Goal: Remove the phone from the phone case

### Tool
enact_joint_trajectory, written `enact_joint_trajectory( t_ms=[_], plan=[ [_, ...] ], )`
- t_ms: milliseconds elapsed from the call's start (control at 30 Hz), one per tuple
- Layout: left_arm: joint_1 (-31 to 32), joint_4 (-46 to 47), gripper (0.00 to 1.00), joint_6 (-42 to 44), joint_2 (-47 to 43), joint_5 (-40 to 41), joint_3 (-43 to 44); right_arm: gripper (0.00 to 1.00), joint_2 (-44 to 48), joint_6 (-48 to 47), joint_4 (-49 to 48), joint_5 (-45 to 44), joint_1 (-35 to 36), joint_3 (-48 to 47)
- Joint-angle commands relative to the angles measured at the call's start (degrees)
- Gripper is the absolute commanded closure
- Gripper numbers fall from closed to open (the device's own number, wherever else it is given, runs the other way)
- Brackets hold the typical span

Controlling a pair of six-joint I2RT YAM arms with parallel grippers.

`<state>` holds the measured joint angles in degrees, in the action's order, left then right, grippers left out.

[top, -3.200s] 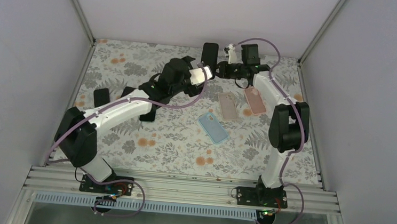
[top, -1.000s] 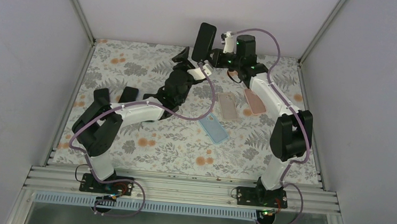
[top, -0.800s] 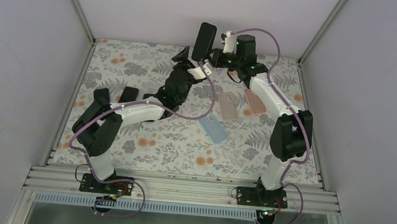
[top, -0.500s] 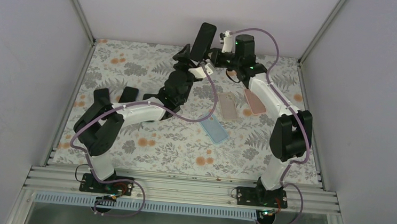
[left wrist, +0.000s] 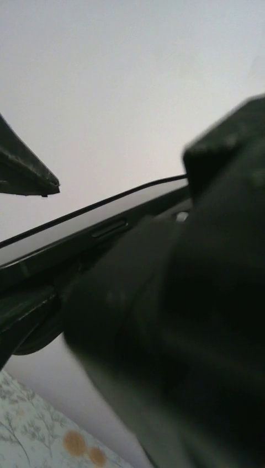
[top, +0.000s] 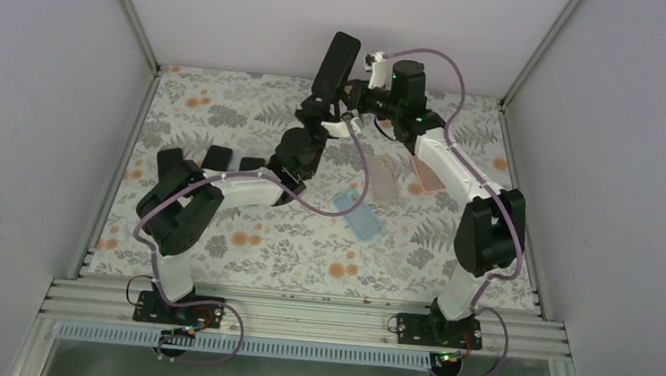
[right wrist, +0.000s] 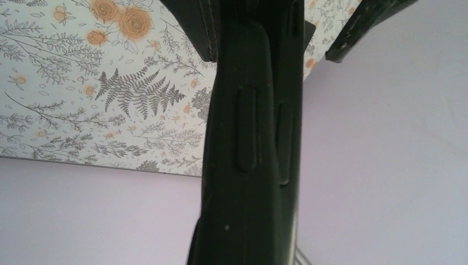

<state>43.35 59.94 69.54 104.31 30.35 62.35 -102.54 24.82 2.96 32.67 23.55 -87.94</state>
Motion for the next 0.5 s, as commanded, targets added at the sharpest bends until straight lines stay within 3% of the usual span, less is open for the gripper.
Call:
enact_joint_trajectory(
  t_ms=[0,67,200,333,467],
  plan=[
    [-2.5,12.0,0.65,0.6,-1.4,0.7,3.0,0.97,2.2,-1.6,5.9,4.8,2.4,2.7],
    [-2.4,12.0,0.77,0.2,-1.1,0.9,3.4,0.97,2.1,-1.9,5.9,4.5,2.8,2.7],
    [-2.3,11.7,0.9,0.3,-1.1,1.1,3.5,0.97,1.2,-2.7,6.6,3.3,2.7,2.2],
    [-2.4,12.0,0.98,0.6,-2.0,1.1,2.8,0.97,0.3,-5.6,7.7,0.4,2.7,1.0],
    [-2.3,11.2,0.98,-0.2,-3.8,1.3,1.3,0.97,-0.9,-12.8,8.8,-7.1,1.7,0.0]
  ],
)
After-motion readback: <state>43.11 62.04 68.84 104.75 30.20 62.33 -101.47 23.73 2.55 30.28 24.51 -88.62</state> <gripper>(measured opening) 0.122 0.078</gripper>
